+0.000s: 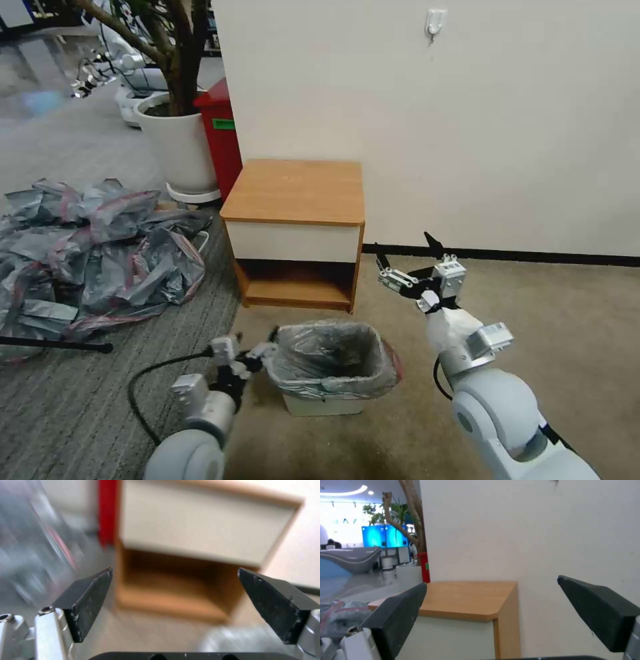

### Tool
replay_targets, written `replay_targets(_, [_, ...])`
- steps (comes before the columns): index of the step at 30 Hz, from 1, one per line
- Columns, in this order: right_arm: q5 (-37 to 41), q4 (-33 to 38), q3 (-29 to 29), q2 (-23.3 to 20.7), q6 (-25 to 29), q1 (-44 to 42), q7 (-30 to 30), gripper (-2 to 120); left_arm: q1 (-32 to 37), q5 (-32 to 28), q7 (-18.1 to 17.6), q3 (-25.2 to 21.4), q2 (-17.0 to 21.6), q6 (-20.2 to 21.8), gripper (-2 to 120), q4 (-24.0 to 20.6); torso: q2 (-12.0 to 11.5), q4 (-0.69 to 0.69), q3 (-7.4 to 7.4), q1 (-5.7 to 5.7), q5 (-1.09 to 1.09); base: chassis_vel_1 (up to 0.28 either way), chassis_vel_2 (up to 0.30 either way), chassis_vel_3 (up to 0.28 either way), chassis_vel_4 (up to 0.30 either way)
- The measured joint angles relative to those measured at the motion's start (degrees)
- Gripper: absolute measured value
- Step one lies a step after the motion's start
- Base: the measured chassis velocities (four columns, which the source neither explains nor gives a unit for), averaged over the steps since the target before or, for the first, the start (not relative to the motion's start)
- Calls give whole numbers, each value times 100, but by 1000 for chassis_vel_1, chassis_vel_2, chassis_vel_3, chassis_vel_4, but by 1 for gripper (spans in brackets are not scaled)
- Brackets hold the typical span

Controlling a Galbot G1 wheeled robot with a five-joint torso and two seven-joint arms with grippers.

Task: Pick up the garbage bag from the table and place it over the trash can.

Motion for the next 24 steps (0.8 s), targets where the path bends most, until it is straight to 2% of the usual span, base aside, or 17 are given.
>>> replay_targets(1, [-60,-4,37,34,129,-68,0,100,85,194,45,-139,-19,-263,96,-90,0,1,0,0,0,0,0,0,0])
replay_targets(2, [-60,-4,37,34,129,-68,0,100,85,194,45,-139,-19,-263,96,-90,0,1,0,0,0,0,0,0,0])
replay_targets(5, [-503,-45,209,147,417,-300,31,100,355,322,54,-516,-151,-830,99,-439,0,1,0,0,0,0,0,0,0])
replay_targets(6, [-503,-45,209,147,417,-300,31,100,355,322,54,-516,-151,-830,99,-439,0,1,0,0,0,0,0,0,0])
replay_targets(10, [-928,-17,418,306,406,-566,41,100,619,324,34,-855,-322,-1276,100,-588,0,2,0,0,0,0,0,0,0])
replay_targets(15, [-1092,-8,571,462,235,-734,-14,100,684,315,34,-906,-424,-1481,100,-504,0,1,0,0,1,0,0,0,0])
replay_targets(19, [-1124,-23,818,623,-132,-914,-406,100,639,456,64,-856,-525,-1711,100,-226,0,1,0,0,-1,0,0,0,0])
replay_targets(24, [-1229,-132,979,721,-274,-989,-671,100,551,558,88,-787,-584,-1800,100,-44,0,1,0,0,0,0,0,0,0])
